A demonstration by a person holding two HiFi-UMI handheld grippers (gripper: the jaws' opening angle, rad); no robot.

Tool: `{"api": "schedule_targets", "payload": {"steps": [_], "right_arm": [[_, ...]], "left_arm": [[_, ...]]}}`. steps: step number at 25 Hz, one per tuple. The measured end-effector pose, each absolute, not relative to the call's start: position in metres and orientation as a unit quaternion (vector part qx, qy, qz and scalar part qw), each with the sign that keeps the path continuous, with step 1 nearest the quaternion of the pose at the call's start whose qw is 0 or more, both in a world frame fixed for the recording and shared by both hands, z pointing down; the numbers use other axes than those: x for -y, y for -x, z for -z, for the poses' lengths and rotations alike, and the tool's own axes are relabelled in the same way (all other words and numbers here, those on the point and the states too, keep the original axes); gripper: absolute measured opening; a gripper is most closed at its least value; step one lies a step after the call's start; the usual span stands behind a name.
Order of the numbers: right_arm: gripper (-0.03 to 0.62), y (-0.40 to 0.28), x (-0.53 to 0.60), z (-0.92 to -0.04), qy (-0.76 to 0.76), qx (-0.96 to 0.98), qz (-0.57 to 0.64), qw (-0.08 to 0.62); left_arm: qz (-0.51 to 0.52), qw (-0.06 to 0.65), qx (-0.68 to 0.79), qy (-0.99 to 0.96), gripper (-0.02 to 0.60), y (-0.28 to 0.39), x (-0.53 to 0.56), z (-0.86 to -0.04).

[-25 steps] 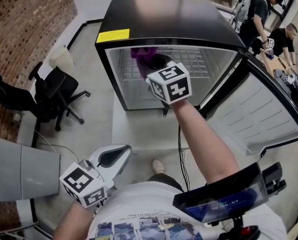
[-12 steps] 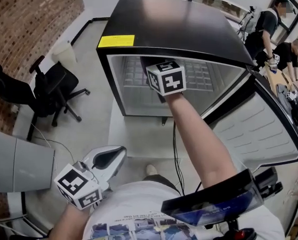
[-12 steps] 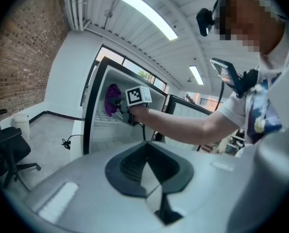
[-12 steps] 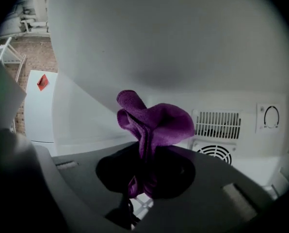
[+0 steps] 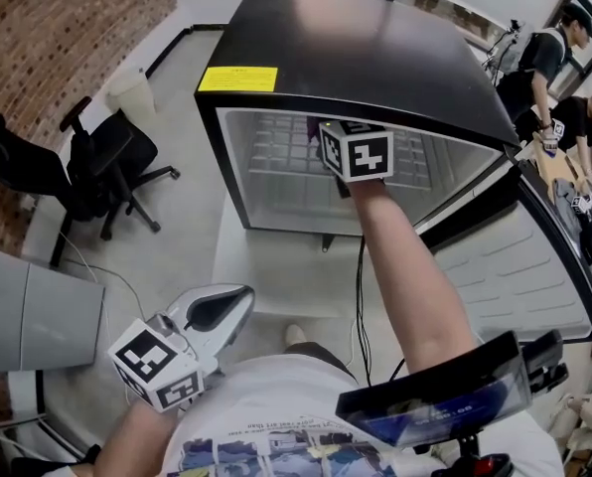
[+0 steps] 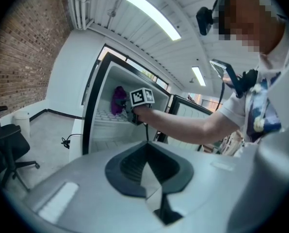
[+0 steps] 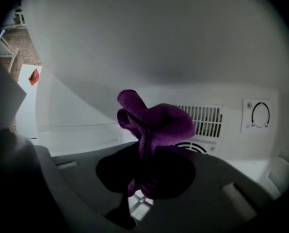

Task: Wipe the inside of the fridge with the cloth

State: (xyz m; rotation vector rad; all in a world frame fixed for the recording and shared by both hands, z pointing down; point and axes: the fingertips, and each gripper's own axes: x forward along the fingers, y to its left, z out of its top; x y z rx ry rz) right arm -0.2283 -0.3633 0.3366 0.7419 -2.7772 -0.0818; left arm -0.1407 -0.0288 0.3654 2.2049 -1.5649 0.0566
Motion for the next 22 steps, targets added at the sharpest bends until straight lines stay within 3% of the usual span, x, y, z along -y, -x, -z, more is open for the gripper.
{"api": "schedule_targets", "payload": {"steps": [22], "right_arm": [[0.069,0.09,0.433,-0.325,-0.431,0.894,0.0,0.121]], "left_arm": [[-0.034,0.218,0.501,-0.837,0.005,0.108,0.049,-0.368]]}}
